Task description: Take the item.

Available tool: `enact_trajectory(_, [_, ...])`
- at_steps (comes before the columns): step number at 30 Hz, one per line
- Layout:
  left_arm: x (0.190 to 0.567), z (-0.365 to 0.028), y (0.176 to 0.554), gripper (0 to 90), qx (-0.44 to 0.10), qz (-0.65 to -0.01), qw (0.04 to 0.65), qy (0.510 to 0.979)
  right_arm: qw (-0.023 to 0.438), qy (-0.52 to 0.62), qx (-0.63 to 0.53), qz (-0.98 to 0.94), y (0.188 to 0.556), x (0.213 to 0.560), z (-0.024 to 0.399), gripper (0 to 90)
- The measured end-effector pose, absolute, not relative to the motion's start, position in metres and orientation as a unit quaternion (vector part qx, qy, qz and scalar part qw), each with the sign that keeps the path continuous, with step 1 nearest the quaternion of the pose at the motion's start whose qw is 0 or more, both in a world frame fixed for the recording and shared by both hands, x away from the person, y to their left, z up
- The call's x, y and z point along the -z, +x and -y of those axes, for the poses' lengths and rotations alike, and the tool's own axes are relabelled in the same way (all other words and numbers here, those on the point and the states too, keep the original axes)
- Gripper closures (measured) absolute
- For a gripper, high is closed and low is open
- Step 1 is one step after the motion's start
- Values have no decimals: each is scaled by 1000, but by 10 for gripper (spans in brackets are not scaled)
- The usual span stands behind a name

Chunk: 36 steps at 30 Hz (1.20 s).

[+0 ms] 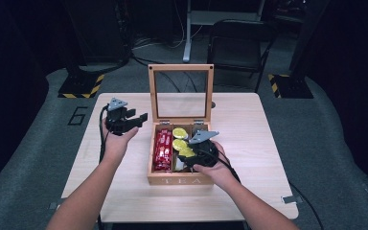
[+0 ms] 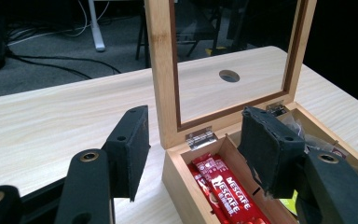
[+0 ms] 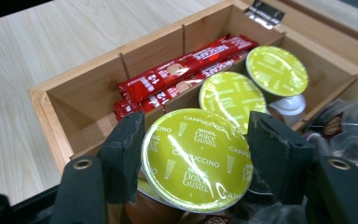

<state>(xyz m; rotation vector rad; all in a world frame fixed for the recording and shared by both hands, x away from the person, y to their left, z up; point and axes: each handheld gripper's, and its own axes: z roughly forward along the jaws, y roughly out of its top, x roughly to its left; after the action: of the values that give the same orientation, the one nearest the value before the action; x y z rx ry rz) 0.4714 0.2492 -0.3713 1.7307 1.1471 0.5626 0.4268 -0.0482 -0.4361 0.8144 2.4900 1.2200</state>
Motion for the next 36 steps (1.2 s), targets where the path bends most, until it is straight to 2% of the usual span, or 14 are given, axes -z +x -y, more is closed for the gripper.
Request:
enact_trajectory(25, [371,-249,471,425,-231,-469,472,710,174,329,-430,-823,437,416,110,374])
enact_trajectory(36, [371,-249,471,424,-230,-471,471,710,200,366,-414,-809,439,422,147,374])
